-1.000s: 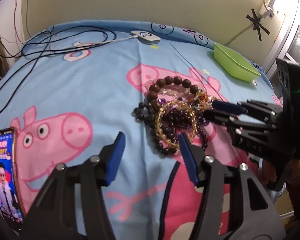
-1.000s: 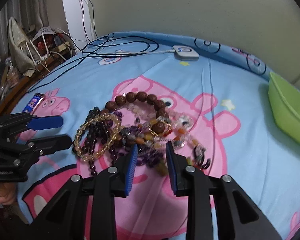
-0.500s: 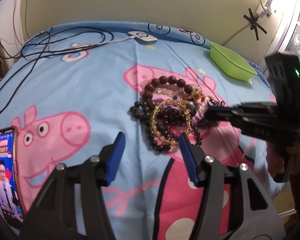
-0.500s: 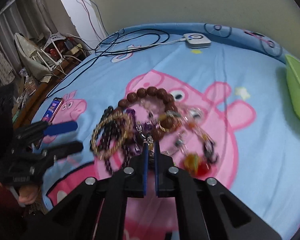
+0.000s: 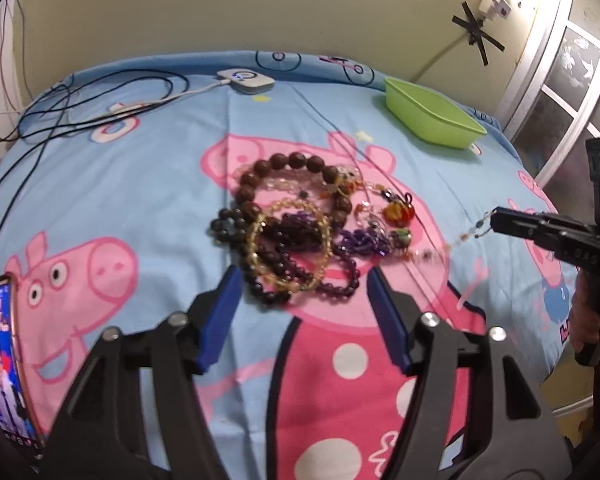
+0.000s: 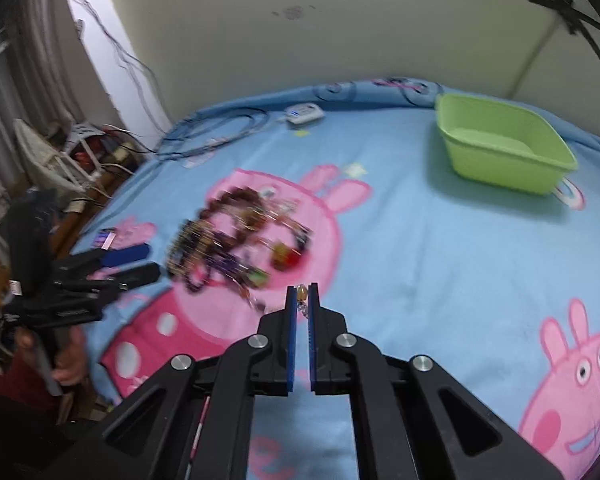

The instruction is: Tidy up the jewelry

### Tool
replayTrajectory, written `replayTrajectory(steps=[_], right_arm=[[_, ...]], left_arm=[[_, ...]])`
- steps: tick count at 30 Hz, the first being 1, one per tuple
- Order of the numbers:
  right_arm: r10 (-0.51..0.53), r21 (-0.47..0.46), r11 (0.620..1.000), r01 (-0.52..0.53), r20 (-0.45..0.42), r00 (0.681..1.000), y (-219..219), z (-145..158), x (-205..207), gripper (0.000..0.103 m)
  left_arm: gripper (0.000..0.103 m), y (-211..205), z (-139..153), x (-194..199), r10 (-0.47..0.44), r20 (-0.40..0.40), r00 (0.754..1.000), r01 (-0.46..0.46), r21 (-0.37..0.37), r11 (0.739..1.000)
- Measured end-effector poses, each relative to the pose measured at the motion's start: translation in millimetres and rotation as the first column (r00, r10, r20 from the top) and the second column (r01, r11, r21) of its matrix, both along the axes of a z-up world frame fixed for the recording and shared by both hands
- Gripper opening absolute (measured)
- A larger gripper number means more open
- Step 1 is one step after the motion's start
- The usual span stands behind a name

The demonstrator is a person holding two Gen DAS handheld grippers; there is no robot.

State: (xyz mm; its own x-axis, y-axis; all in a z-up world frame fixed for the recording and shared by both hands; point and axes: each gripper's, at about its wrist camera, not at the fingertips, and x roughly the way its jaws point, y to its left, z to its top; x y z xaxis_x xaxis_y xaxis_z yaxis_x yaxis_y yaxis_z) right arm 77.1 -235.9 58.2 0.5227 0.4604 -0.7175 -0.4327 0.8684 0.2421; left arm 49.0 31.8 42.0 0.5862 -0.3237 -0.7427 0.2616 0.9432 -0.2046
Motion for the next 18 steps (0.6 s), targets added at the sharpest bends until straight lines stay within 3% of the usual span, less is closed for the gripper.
replayTrajectory(steps=[3,7,12,14,16,18], right_arm=[[-0.010,-0.026,1.000,0.010,-0.011,1.000,-2.2,-14.0,0.0,0.000],[0.068,0.003,0.998,-0.068,-0.025,0.997,11.6,-24.2,-5.5,0.000],[0.180,-0.149,0.974,-0.171,0.051,0.982,61.3,-29.7,-13.5,0.002],[0.208,-0.173,0.966,-0.192,0.082,0.975,72.0,-33.3,-12.2,0.026],[0.202,-0.177,0.968,-0.180,0.114,0.973,75.3,-34.1,-9.6,0.037],[0.203,-0.198,0.964,-0.180,0.104,0.974,78.2,-35.9,-3.9,0.039]], left_arm=[[0.063,-0.7,-2.5,-0.7,-0.003,-0.010,1.000,0.003,-0.001,1.000],[0.063,-8.5,-0.4,-2.6,-0.031,0.004,1.000,0.031,0.018,0.999],[0.063,-9.9,-0.2,-2.2,-0.032,-0.002,0.999,0.032,0.006,0.999],[0.063,-7.3,-2.8,-2.3,-0.025,-0.017,1.000,0.025,0.001,1.000],[0.064,-4.8,-5.3,-3.2,-0.021,-0.025,0.999,0.021,0.003,1.000],[0.068,-2.4,-7.9,-3.0,-0.015,-0.031,0.999,0.015,0.007,1.000]])
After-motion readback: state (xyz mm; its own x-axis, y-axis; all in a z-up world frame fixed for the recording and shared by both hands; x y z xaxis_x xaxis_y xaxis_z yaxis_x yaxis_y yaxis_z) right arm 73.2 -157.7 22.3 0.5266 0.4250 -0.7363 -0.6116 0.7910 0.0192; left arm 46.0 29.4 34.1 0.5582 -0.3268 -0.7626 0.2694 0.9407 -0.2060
